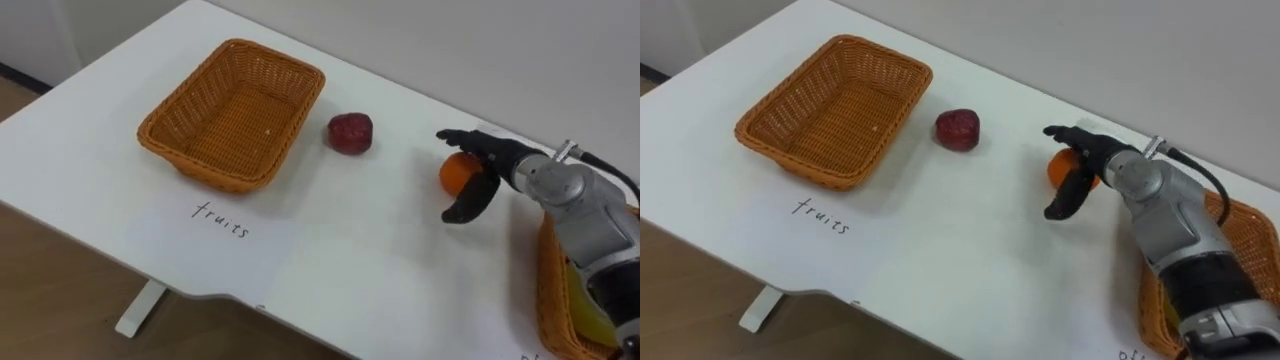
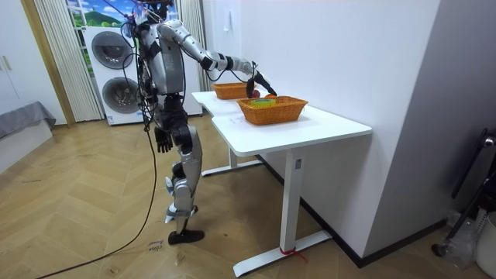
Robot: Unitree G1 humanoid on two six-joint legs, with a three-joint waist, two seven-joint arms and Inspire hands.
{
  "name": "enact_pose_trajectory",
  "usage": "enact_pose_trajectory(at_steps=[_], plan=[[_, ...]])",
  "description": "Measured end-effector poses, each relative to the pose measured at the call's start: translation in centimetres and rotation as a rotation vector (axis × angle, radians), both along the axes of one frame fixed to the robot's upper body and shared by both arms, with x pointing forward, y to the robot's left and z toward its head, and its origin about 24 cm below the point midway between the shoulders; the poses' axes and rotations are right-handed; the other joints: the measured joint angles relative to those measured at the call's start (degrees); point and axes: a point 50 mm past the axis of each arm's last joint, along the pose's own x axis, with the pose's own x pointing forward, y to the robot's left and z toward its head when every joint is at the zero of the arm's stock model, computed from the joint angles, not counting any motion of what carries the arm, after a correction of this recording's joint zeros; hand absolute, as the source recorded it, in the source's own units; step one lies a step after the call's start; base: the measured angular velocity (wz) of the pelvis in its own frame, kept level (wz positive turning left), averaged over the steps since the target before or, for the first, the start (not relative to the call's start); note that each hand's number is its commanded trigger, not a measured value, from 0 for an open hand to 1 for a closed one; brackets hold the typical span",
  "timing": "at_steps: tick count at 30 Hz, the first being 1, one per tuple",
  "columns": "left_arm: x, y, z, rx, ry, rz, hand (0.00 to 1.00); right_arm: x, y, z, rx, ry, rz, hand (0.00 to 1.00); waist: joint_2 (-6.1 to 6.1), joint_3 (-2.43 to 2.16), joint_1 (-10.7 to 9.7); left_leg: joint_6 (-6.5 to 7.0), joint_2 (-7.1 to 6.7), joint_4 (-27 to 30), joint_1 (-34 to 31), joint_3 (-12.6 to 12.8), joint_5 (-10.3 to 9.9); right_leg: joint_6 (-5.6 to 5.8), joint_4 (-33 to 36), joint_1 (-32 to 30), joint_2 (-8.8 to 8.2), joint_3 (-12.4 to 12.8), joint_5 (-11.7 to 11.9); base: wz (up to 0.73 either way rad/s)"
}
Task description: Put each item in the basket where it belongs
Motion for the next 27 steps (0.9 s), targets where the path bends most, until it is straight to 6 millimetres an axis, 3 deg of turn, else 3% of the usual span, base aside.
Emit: enact_pose_trajectory(at_steps=[4,5,10,22,27], plan=[[0.0,0.1,0.0,0.017,0.001,0.001,0.0,0.5,0.0,0.8,-0.038,-0.064,-0.014,0.0,0.62,-0.15,0.0,0.01,-0.05,0.2,-0.46,-0.12,0.0,0.0,0.0,-0.2,-0.05,-0.4,0.0,0.04],[0.0,0.1,0.0,0.02,0.001,0.001,0.0,0.7,0.0,1.1,-0.047,-0.084,-0.018,0.0,1.1,-0.01,-0.01,0.01,-0.03,0.19,-0.46,-0.14,0.0,0.0,0.02,-0.2,-0.05,-0.52,0.0,0.0],[-0.1,-0.1,0.0,0.016,0.005,-0.011,0.0,1.0,0.0,1.8,-0.068,-0.13,-0.026,0.0,1.31,-0.29,0.03,-0.01,-0.02,0.23,-1.16,-0.17,0.03,-0.01,0.05,-0.89,-0.03,-0.51,0.01,0.0],[0.2,-0.1,0.0,0.031,-0.002,-0.015,0.0,1.0,-0.3,1.6,-0.074,-0.137,-0.047,0.0,0.7,-0.24,0.13,0.0,-0.1,0.43,-1.5,-1.15,0.03,-0.01,0.02,-1.01,-0.06,-1.37,0.01,0.03],[0.5,-0.1,0.0,0.031,-0.006,-0.019,0.0,1.0,-0.6,1.1,-0.078,-0.117,-0.06,0.0,0.26,-0.02,0.27,-0.01,-0.15,0.41,-2.14,-1.32,0.02,-0.01,0.01,-1.23,-0.09,-2.09,0.01,0.04]])
